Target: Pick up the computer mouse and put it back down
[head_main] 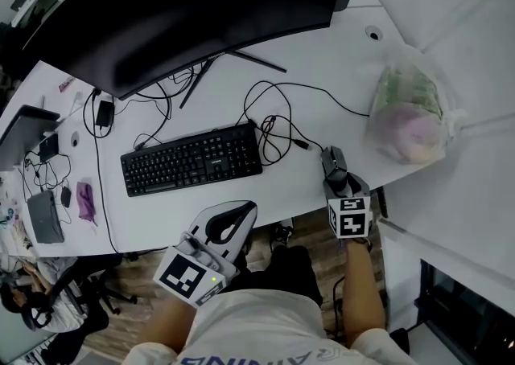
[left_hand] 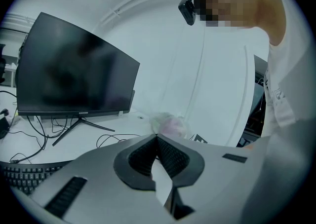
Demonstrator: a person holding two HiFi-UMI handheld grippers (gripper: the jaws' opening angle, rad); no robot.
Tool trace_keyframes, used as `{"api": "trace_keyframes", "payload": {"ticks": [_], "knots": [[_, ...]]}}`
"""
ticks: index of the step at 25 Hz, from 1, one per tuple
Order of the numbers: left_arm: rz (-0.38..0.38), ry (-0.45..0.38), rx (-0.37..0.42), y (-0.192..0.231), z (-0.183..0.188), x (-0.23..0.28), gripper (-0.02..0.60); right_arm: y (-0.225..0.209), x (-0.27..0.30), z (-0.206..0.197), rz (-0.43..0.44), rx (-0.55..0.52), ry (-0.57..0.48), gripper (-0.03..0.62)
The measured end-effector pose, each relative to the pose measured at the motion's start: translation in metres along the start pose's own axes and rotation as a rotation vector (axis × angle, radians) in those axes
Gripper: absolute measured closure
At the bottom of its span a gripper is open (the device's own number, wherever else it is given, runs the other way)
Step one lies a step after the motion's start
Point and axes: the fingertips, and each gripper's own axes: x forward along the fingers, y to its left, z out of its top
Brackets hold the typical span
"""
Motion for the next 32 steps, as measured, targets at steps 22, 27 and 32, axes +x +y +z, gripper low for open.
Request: {"api": "trace_keyframes", "payload": {"ticks": [22, 27, 32], "knots": [[0.009, -0.027, -0.009, 0.006, 0.007, -0.030, 0.574, 0.020, -0.061, 0.055, -0.033, 0.005, -0.244, 0.342], [0.002, -0.054, 0.002, 0.004, 0.017, -0.037, 0.574, 0.026, -0.085, 0.072, -0.037, 0.010, -0.307, 0.342], [-0.005, -0.088, 0.015, 0.001, 0.028, -0.043, 0.574, 0.031, -0.109, 0.086, -0.040, 0.006, -0.357, 0.342]]}}
